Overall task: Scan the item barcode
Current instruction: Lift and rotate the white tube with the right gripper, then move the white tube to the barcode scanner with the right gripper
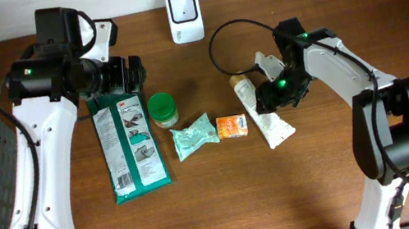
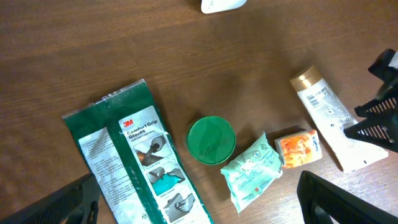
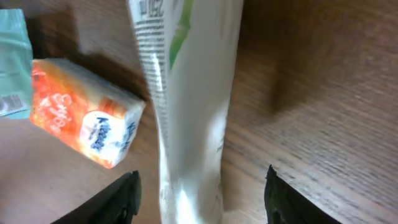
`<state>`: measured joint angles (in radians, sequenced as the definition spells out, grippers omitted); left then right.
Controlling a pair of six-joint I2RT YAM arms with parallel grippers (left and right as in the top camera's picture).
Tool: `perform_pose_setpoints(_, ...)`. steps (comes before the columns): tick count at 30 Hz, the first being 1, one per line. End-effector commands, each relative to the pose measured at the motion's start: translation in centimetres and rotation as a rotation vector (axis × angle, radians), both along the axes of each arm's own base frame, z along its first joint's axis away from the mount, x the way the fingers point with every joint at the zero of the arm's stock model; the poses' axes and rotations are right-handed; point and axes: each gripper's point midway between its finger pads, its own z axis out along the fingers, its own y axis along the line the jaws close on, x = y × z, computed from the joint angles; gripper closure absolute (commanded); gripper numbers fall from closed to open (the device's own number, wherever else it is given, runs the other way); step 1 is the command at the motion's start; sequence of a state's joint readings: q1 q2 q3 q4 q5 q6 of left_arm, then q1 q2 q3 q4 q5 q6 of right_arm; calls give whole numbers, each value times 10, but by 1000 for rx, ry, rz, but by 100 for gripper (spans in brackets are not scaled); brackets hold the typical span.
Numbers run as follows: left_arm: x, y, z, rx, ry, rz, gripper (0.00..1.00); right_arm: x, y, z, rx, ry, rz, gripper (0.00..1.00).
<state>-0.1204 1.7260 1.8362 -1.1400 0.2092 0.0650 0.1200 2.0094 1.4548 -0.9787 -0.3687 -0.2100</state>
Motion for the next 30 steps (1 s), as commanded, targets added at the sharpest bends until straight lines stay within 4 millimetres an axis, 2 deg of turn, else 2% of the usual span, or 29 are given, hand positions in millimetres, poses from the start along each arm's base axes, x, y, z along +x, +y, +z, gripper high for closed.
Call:
perform_pose_setpoints(1, 1, -1, 3, 8, -15, -18, 1, -2, 0, 10, 180, 5, 2, 39)
perform_pose_setpoints(4, 1, -1, 3, 8, -15, -18, 1, -11, -23, 1, 229, 32, -45, 40)
perform_pose_setpoints(5, 1, -1, 3, 8, -15, -18, 1, -17, -24, -3, 230, 50, -50, 41)
perform_pose_setpoints(8, 1, -1, 3, 8, -15, -18, 1, -36, -2, -10, 309, 60, 41, 43)
perform_pose_setpoints(11, 1, -1, 3, 8, -15, -18, 1, -45, 6, -23, 365, 65, 18, 44)
perform_pose_setpoints(13, 1, -1, 3, 8, -15, -18, 1, -44, 6, -29, 363, 68, -21, 53)
perform_pose_setpoints(14, 1, -1, 3, 8, -15, -18, 1, -39, 6, -29, 362, 61, -49, 61)
perform_pose_setpoints(16, 1, -1, 3, 8, -15, -18, 1, -31, 6, -30, 362, 53, -92, 90)
perform_pose_setpoints(17, 1, -1, 3, 8, -15, -18, 1, -29, 6, -29, 364, 61, -119, 96)
perform_pose_setpoints(18, 1, -1, 3, 8, -15, -18, 1, -27, 9, -26, 385, 71, -138, 96)
perform_pose_setpoints(19, 1, -1, 3, 8, -15, -18, 1, -26, 16, -15, 450, 86, -148, 96)
perform_pose_setpoints(21, 1, -1, 3, 8, -15, -18, 1, -15, 24, 24, 585, 61, -148, 96)
perform_pose_setpoints(23, 1, -1, 3, 8, -15, -18, 1, -9, 27, 77, 705, -34, -91, 96)
perform_pose_setpoints(24, 1, -1, 3, 8, -15, -18, 1, -9, 26, 94, 716, -65, -81, 96)
perform_pose_setpoints(26, 1, -1, 3, 8, -15, -18, 1, -17, 26, 133, 717, -182, -15, 96)
perform_pose_setpoints(28, 1, -1, 3, 8, -15, -18, 1, -24, 27, 157, 718, -250, 17, 96)
perform_pose_setpoints(29, 1, -1, 3, 8, -15, -18, 1, -34, 33, 186, 784, -346, 100, 96)
perform_pose_setpoints(30, 1, -1, 3, 8, -15, -18, 1, -37, 35, 196, 800, -375, 118, 96)
